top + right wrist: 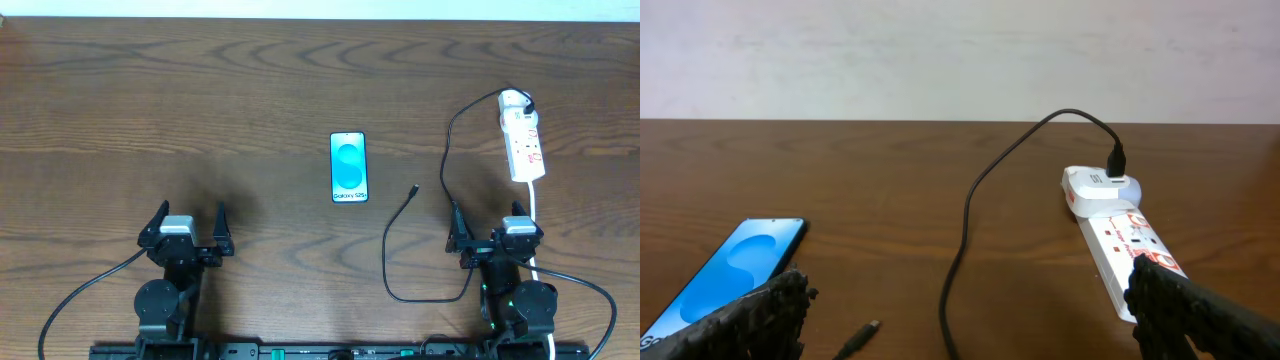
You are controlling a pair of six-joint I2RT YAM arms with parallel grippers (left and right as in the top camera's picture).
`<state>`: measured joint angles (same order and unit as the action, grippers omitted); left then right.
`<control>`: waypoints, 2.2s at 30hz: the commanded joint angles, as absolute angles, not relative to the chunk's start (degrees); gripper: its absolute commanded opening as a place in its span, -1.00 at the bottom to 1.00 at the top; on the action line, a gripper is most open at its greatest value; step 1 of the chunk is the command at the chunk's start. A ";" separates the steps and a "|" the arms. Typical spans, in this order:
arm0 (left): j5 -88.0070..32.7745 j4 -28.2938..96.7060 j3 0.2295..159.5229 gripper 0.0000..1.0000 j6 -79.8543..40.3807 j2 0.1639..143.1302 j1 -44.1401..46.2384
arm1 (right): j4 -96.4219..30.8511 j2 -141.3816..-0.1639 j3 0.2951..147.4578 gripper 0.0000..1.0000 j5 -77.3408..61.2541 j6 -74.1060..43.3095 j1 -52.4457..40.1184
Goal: Plug charger to phone and switch on socket
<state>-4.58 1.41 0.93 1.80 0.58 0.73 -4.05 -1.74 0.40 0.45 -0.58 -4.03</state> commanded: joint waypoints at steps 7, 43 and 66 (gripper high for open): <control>-5.52 3.75 0.23 0.87 2.76 0.23 0.38 | -4.29 -1.50 0.30 0.99 0.93 0.08 -3.73; -31.68 -35.99 3.46 0.87 -25.39 0.25 0.43 | -4.29 -1.50 0.30 0.99 0.93 0.10 -3.73; -34.65 59.40 82.98 0.88 -15.73 65.93 1.48 | -4.29 -1.50 0.30 0.98 0.93 0.08 -3.73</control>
<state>-32.21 57.25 81.58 -14.94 62.00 0.60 -4.08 -1.74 0.40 0.64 -0.56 -4.03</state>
